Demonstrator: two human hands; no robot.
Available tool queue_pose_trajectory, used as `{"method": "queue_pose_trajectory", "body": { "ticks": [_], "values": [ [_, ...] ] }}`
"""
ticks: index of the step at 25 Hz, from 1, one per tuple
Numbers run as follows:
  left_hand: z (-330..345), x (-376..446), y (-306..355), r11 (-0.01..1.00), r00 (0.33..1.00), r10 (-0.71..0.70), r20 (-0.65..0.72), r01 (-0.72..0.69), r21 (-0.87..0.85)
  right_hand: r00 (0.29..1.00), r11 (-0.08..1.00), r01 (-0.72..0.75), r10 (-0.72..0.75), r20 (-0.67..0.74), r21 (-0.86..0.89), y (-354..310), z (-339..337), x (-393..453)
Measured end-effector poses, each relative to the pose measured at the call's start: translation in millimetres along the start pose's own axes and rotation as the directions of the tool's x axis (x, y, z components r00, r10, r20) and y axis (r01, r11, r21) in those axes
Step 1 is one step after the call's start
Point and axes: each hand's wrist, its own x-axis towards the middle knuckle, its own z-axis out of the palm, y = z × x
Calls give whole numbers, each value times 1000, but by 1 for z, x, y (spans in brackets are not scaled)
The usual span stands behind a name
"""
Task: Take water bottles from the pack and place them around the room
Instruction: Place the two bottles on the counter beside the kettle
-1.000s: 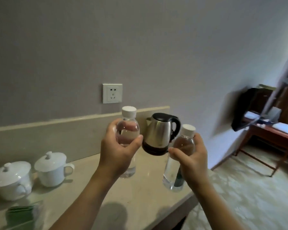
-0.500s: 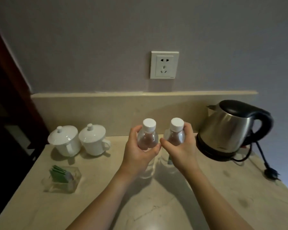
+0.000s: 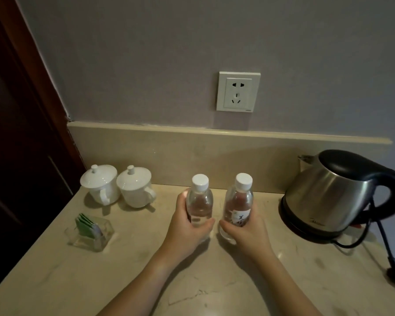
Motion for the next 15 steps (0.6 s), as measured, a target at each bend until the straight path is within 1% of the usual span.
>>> {"method": "queue_pose_trajectory", "body": {
  "ticks": [1,2,4,5,9,12,15],
  "values": [
    [-4,-4,-5,999,998,-32,55,29,43,998,998,-59,59,28,-8,6,-1,-4],
    [-9,-7,-9,993,992,-70,107,59,102,996,996,-87,88,33,-26,10,-1,-8],
    [-19,-9,-15,971,978,-118,171,78,224,997,987,-75,76,0,-140,14,-2,-10],
    [-23,-7,-16,963,973,-126,191,74,259,997,982,-77,75,-16,-170,15,-3,-10],
    [-23,15,-18,961,964,-134,232,69,267,996,978,-84,84,-9,-191,17,-3,0],
    [-16,47,-22,966,971,-96,218,38,255,997,977,-77,81,8,-198,15,-2,23],
    [-8,77,-30,968,979,-64,191,14,252,996,983,-92,88,-31,-160,17,2,51]
  ]
}}
